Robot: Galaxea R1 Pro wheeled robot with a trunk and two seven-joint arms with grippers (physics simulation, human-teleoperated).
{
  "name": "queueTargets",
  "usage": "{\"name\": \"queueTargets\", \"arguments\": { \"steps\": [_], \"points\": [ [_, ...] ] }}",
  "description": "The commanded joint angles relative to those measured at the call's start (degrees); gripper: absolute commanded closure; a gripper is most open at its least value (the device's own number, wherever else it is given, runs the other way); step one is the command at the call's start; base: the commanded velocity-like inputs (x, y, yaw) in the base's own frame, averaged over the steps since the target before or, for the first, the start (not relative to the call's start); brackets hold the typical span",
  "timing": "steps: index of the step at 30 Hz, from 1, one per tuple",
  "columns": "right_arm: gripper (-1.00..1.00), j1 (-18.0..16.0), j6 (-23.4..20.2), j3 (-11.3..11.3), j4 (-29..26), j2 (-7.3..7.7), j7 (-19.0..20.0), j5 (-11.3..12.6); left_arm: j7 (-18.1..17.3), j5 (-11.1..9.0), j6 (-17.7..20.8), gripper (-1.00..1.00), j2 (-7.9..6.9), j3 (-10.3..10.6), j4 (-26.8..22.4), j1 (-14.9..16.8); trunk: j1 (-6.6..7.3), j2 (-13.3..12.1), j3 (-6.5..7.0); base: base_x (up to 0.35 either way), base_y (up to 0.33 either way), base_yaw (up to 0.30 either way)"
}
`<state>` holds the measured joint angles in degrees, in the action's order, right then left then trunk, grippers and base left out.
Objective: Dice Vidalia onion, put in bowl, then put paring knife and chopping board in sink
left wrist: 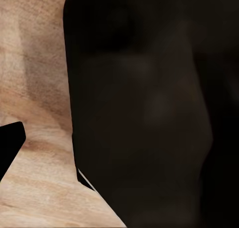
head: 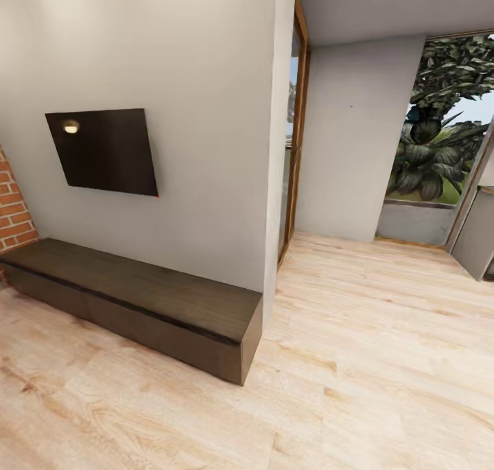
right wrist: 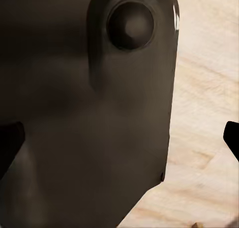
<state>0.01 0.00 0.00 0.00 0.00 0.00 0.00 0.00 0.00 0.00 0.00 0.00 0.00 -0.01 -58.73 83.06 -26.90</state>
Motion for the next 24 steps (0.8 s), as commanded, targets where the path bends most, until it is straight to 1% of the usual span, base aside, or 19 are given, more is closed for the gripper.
{"name": "queueTargets", "arguments": {
  "steps": [1,5,8,18,21,24],
  "points": [
    [-1.00,-0.09,0.33,0.27,-0.33,-0.33,-0.12,-0.09,-0.03,-0.09,-0.14,-1.00,-0.33,-0.12,0.01,0.18,0.00,0.02,-0.03,0.000,0.000,0.000],
    [-1.00,-0.09,1.62,0.16,-1.63,-1.59,-0.15,-0.09,-0.08,-0.09,-0.11,-1.00,0.06,-0.15,0.07,0.18,0.00,0.02,-0.03,0.000,0.000,0.000],
    [-1.00,-0.09,0.66,0.16,-1.80,-1.92,-0.17,-0.09,-0.23,-0.09,-0.09,-1.00,0.36,-0.17,0.08,0.18,0.00,0.02,-0.03,0.000,0.000,0.000],
    [-1.00,-0.10,0.82,0.12,-1.88,-2.14,-0.18,-0.03,-0.26,0.00,-0.15,-1.00,0.44,-0.26,0.00,0.18,0.00,0.02,-0.03,0.000,0.000,0.000],
    [-1.00,-0.10,1.67,0.04,-2.20,-2.16,-0.12,0.05,-0.26,0.06,-0.28,-1.00,0.39,-0.35,-0.14,0.18,0.00,0.02,-0.03,0.000,0.000,0.000],
    [-1.00,-0.10,2.64,0.02,-2.70,-2.04,-0.15,0.05,-0.26,0.08,-1.19,-1.00,0.12,-0.43,-0.50,0.18,0.00,0.02,-0.03,0.000,0.000,0.000]
  ]
}}
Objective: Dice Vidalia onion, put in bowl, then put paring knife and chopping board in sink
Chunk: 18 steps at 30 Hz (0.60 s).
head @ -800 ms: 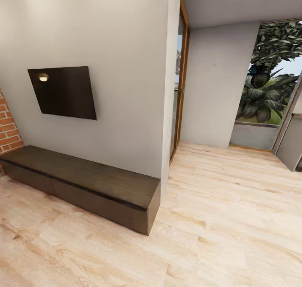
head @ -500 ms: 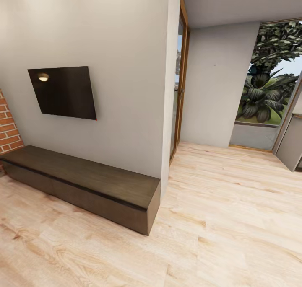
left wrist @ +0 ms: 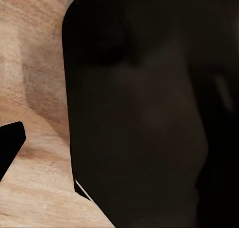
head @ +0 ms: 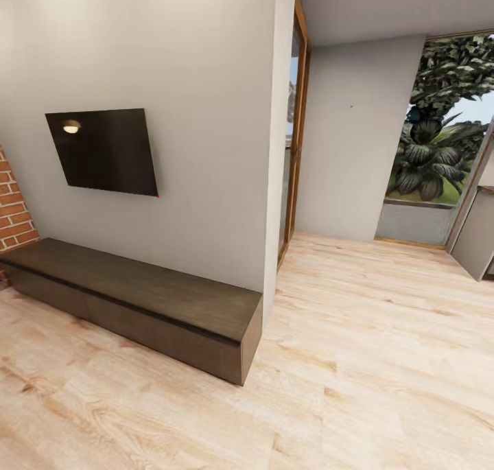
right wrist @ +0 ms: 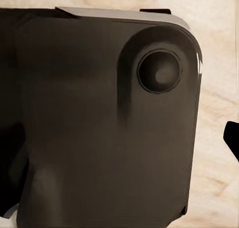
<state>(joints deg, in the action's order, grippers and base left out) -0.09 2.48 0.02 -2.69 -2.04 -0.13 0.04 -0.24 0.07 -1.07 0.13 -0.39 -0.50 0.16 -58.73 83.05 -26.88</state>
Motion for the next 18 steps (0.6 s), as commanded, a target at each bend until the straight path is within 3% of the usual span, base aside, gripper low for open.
{"name": "queueTargets", "arguments": {
  "steps": [1,9,15,16,18],
  "points": [
    [-1.00,-0.02,0.48,-0.06,-0.30,0.04,-0.02,0.05,-0.03,0.01,-0.45,-1.00,-0.32,-0.07,-0.33,0.01,0.00,0.03,-0.05,0.000,0.000,0.000],
    [-1.00,-0.01,3.05,-0.15,-2.75,0.09,-0.06,0.13,0.46,-0.09,-3.01,-1.00,-2.14,-0.21,-2.91,0.01,0.00,0.03,-0.05,0.000,0.000,0.000],
    [-1.00,0.00,4.98,-0.14,-4.69,0.17,-0.09,0.14,0.59,-0.14,-4.94,-1.00,-2.53,-0.30,-4.85,0.01,0.00,0.03,-0.05,0.000,0.000,0.000],
    [-1.00,0.00,12.51,-0.13,-20.92,0.18,-0.07,0.12,0.74,-0.15,-9.54,-1.00,-2.52,-0.32,-19.76,0.01,0.00,0.03,-0.05,0.000,0.000,0.000],
    [-1.00,-0.01,12.74,-0.12,-24.33,0.19,0.01,-0.07,2.03,-0.15,-9.54,-1.00,-2.51,-0.37,-23.22,0.01,0.00,0.03,-0.05,0.000,0.000,0.000]
  ]
}}
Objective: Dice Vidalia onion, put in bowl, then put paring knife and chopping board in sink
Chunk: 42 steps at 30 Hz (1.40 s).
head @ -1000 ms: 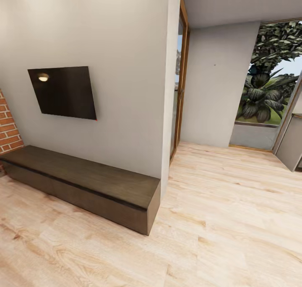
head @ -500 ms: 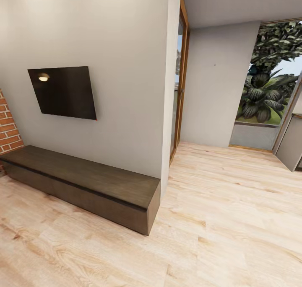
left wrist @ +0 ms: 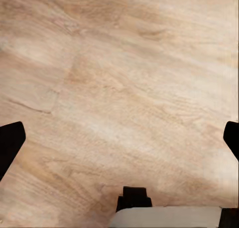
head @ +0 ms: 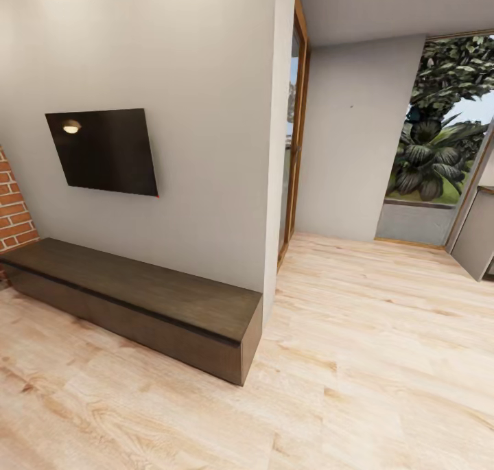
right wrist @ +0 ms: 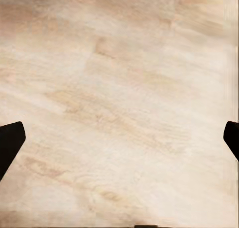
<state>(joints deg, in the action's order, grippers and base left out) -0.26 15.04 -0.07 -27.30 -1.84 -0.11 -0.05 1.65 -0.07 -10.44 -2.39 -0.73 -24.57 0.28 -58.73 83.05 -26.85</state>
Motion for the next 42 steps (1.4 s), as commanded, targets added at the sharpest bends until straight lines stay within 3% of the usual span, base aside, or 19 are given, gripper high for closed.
{"name": "queueTargets", "arguments": {
  "steps": [1,4,8,10,14,20,28,42],
  "points": [
    [-1.00,0.16,0.26,-0.02,-0.26,-0.01,0.01,-0.01,0.74,-0.02,-0.19,-1.00,0.01,-0.02,0.13,-0.10,0.00,0.03,-0.08,0.000,0.000,0.000],
    [-1.00,0.16,1.38,-0.02,-1.69,0.00,0.15,-0.06,4.93,-0.02,-0.51,-1.00,-0.05,0.03,-1.83,-0.10,0.00,0.03,-0.08,0.000,0.000,0.000],
    [-1.00,0.12,4.94,0.08,-0.90,-0.10,0.10,0.01,7.78,-0.08,-1.01,-1.00,-0.65,0.09,-1.64,-0.10,0.00,0.03,-0.08,0.000,0.000,0.000],
    [-1.00,0.15,7.72,0.08,0.81,-0.10,0.07,0.07,8.39,-0.10,-3.10,-1.00,-0.92,0.18,-0.46,-0.10,0.00,0.03,-0.08,0.000,0.000,0.000],
    [-1.00,0.16,10.07,0.09,2.22,-0.08,0.11,0.12,8.79,-0.14,-7.76,-1.00,-1.11,0.15,1.54,-0.10,0.00,0.03,-0.08,0.000,0.000,0.000],
    [-1.00,0.16,11.02,0.30,3.44,-0.17,0.11,-0.01,8.95,-0.22,-10.81,-1.00,-0.70,0.27,2.78,-0.10,0.00,0.03,-0.08,0.000,0.000,0.000],
    [-1.00,0.17,11.09,0.08,3.98,-0.18,0.02,0.12,8.89,-0.20,-11.23,-1.00,0.79,0.29,5.36,-0.10,0.00,0.03,-0.08,0.000,0.000,0.000],
    [-1.00,0.17,11.15,0.19,4.06,-0.18,0.07,0.14,8.90,-0.20,-11.19,-1.00,0.92,0.21,5.50,-0.10,0.00,0.03,0.61,0.000,0.000,-0.146]
  ]
}}
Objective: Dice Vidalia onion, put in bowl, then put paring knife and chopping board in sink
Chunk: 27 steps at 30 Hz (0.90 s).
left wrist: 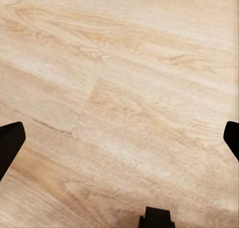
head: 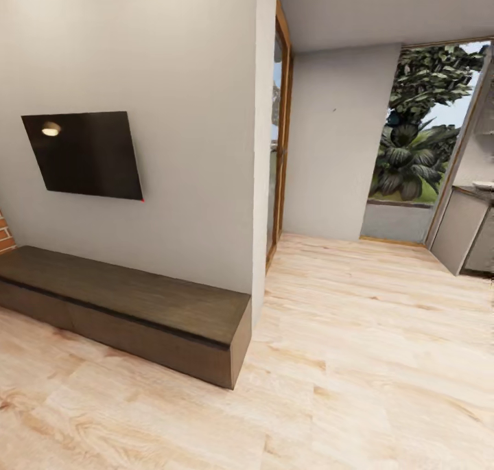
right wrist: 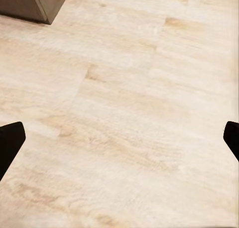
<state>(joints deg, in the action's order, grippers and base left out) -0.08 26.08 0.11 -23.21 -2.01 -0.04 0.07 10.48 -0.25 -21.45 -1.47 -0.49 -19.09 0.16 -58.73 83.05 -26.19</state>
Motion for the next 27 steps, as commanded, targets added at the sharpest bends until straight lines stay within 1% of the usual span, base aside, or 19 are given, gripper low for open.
{"name": "queueTargets", "arguments": {
  "steps": [1,10,27],
  "points": [
    [-1.00,-0.01,0.10,0.02,-0.02,-0.01,0.01,0.02,0.08,-0.02,-0.18,-1.00,0.02,-0.03,0.03,0.02,0.00,0.03,0.02,0.000,0.000,-0.199],
    [-1.00,-0.01,0.07,0.10,0.00,-0.01,0.03,0.02,0.08,0.00,-0.17,-1.00,0.07,-0.04,0.35,0.02,0.00,0.03,0.45,0.000,0.000,-0.236],
    [-1.00,-0.01,0.05,0.18,0.01,-0.04,0.04,0.02,0.07,0.07,-0.17,-1.00,0.14,0.05,1.20,0.02,0.00,0.03,0.41,0.000,0.000,-0.279]
  ]
}}
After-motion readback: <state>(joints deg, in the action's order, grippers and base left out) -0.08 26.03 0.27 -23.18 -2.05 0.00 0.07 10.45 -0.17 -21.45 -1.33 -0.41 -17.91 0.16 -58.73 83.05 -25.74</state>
